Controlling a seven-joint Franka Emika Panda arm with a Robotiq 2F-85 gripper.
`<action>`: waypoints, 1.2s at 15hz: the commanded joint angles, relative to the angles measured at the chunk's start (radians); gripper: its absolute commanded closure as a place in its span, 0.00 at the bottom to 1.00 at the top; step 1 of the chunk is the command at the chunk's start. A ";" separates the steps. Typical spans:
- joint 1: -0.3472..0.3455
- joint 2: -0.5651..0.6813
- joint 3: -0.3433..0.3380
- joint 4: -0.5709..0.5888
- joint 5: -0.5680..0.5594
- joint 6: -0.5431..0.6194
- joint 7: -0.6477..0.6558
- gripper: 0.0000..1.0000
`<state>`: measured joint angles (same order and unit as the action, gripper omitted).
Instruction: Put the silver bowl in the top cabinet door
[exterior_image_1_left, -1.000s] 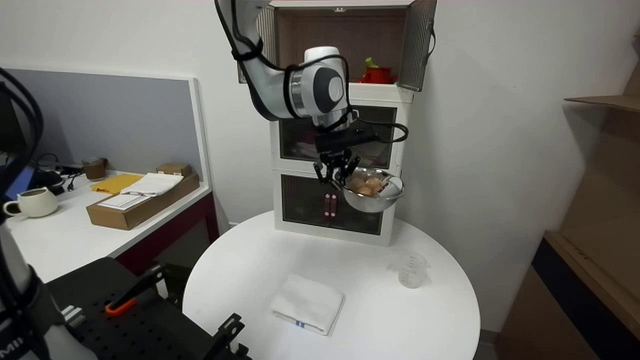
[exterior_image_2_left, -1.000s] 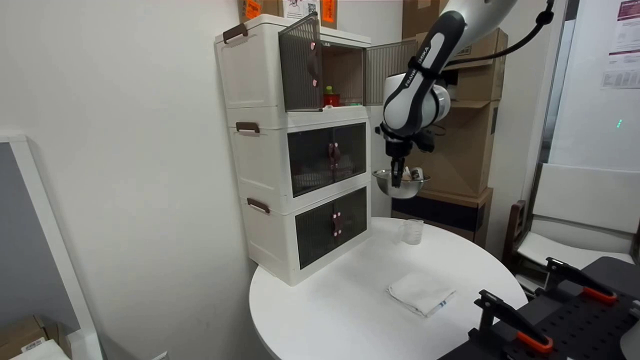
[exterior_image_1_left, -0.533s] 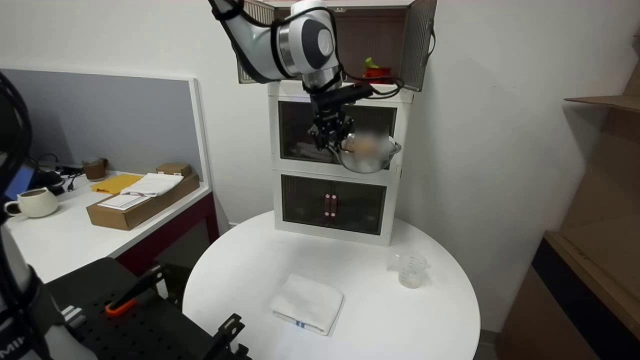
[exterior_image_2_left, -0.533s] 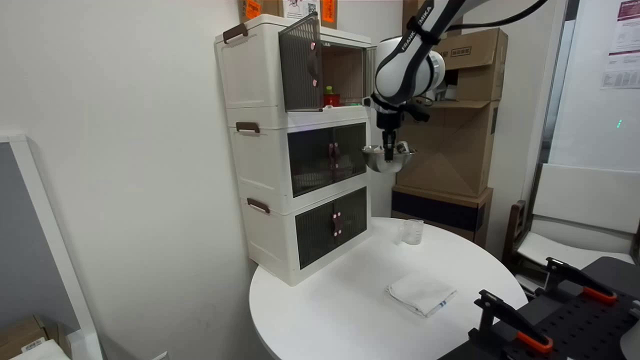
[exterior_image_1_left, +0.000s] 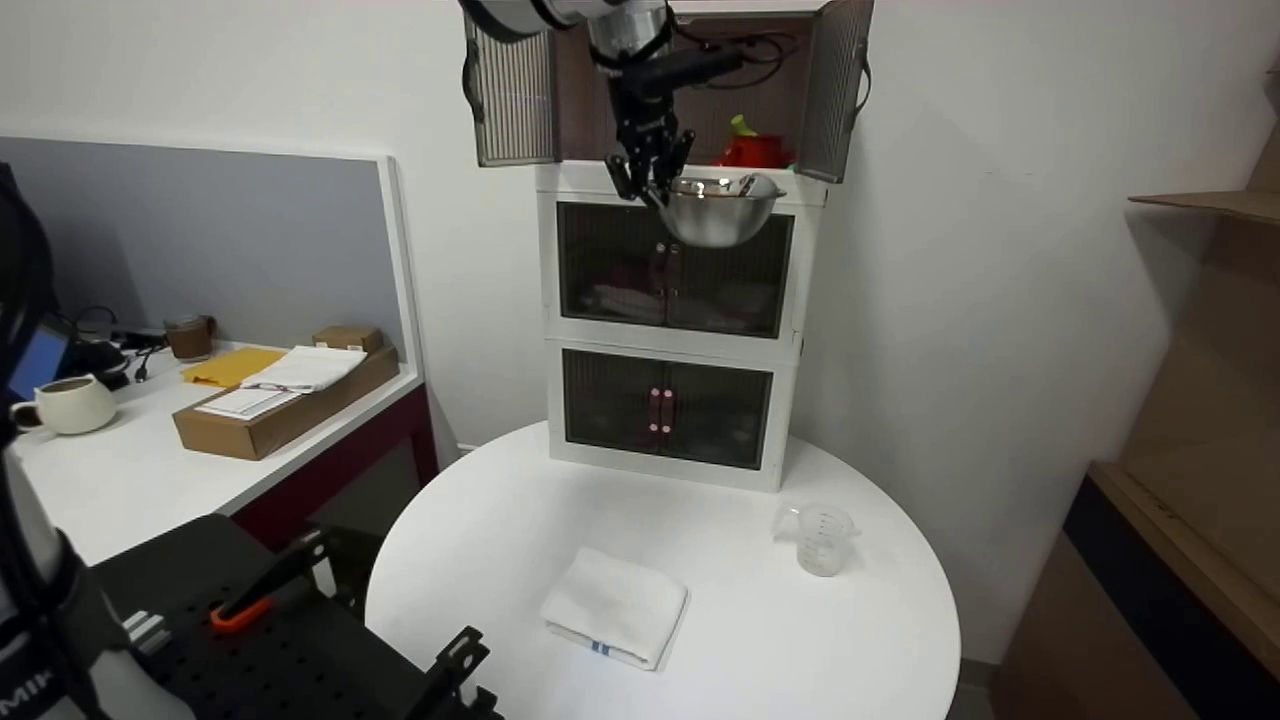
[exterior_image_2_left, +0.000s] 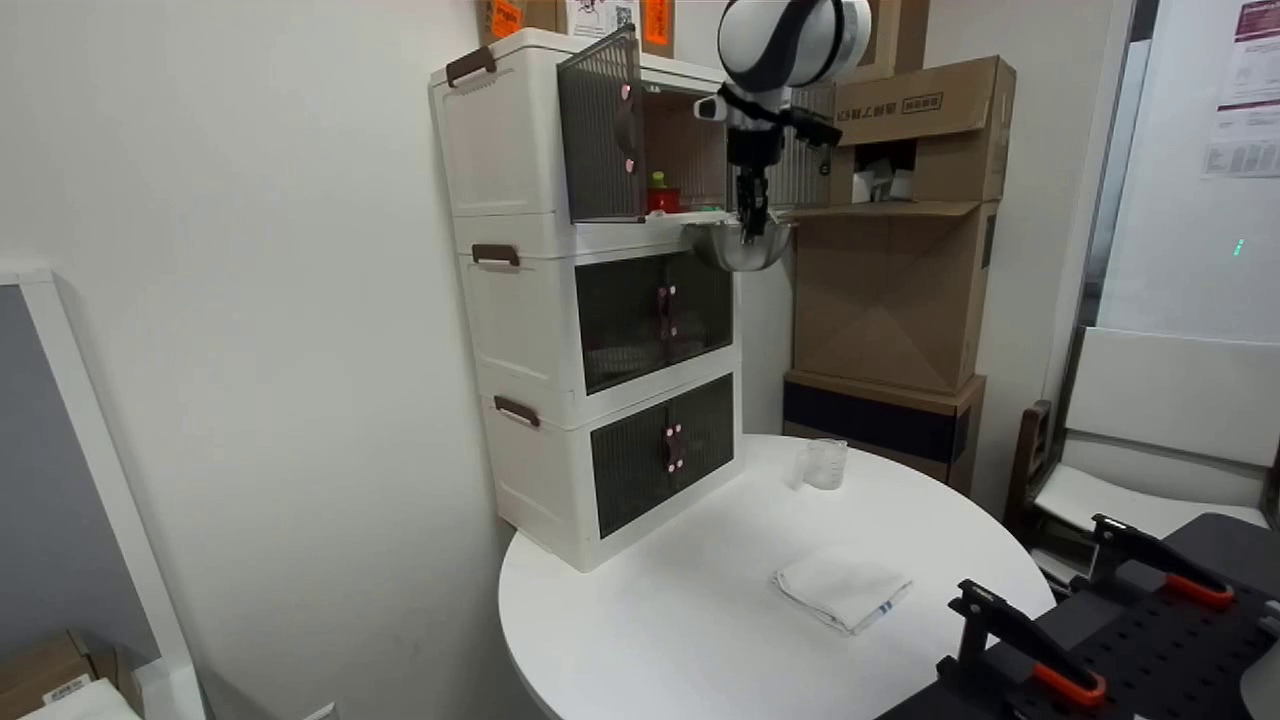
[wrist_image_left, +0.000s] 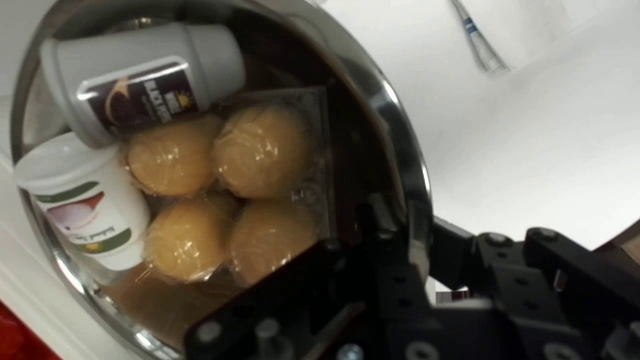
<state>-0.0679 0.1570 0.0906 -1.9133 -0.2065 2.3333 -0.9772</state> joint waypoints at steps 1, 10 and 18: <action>0.016 0.020 -0.010 0.175 0.060 -0.156 -0.103 0.98; 0.058 0.131 -0.001 0.439 0.046 -0.278 -0.135 0.98; 0.122 0.236 0.038 0.543 0.052 -0.183 -0.109 0.98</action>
<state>0.0352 0.3436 0.1173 -1.4402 -0.1678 2.1224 -1.0824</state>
